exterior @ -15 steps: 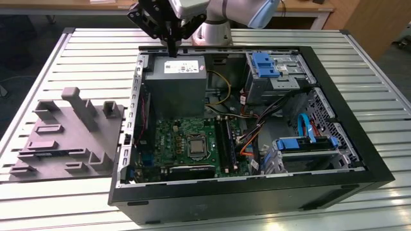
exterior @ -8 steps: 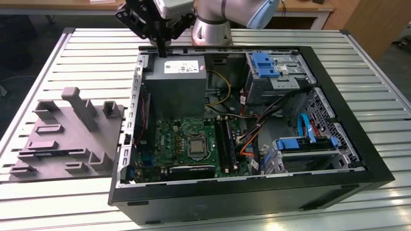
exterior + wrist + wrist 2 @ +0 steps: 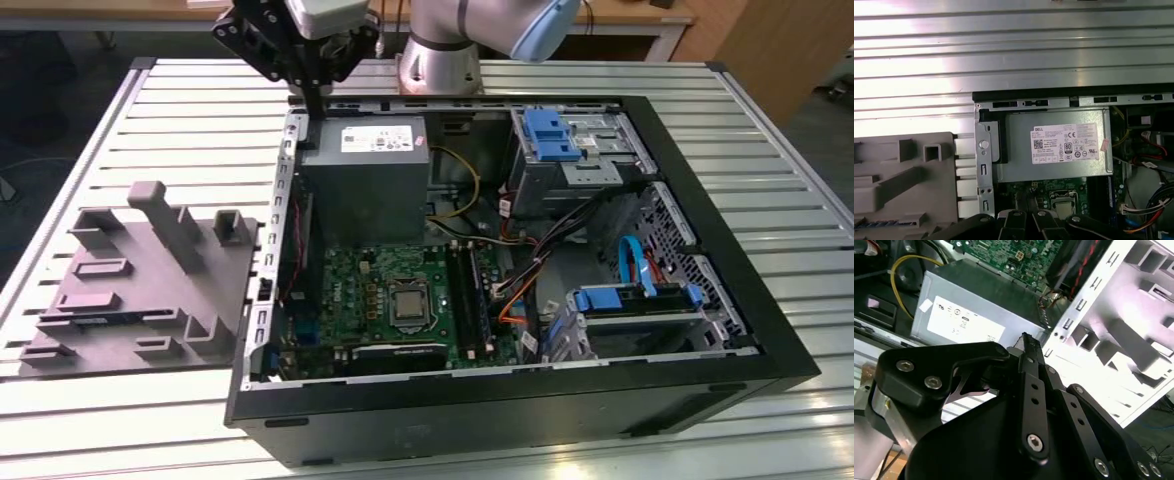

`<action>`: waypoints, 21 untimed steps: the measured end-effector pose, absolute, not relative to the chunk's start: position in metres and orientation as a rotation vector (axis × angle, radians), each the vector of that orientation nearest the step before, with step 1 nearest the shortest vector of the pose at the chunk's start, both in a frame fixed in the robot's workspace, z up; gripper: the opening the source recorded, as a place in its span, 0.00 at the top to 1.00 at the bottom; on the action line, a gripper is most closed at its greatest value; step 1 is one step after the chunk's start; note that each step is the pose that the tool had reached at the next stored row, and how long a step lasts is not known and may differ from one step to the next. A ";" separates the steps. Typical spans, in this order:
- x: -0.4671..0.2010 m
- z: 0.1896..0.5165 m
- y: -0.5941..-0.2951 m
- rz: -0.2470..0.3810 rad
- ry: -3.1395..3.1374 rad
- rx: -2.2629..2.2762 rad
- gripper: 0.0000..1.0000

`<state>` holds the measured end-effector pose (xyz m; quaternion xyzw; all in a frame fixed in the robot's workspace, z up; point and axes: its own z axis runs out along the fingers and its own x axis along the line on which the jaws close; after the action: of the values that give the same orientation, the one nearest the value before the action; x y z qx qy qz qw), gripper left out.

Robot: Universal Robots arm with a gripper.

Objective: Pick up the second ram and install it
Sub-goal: 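Reach for the second ram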

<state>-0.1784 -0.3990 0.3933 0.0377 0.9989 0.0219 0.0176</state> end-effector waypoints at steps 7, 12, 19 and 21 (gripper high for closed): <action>-0.199 0.393 -0.399 0.068 3.098 0.117 0.90; -0.215 0.393 -0.399 0.068 3.094 0.116 0.90; -0.238 0.393 -0.399 0.069 3.088 0.116 0.90; -0.245 0.393 -0.399 0.069 3.086 0.116 0.90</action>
<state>-0.2447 -0.3989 0.3932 0.0376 0.9987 0.0223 0.0262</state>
